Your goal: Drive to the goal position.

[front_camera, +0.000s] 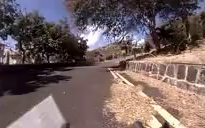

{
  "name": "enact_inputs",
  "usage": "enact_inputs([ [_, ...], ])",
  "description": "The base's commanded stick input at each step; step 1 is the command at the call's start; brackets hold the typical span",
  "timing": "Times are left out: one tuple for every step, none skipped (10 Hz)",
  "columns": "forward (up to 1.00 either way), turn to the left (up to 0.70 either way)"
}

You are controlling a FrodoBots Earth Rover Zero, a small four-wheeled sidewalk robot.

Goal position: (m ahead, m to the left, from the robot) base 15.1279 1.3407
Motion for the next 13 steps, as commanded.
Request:
enact_inputs([
  [0.50,0.00],
  [0.50,0.00],
  [0.50,0.00],
  [0.50,0.00],
  [0.50,0.00],
  [0.50,0.00],
  [0.50,0.00],
  [0.50,0.00],
  [0.50,0.00],
  [0.50,0.00],
  [0.50,0.00],
  [0.50,0.00],
  [0.50,0.00],
])
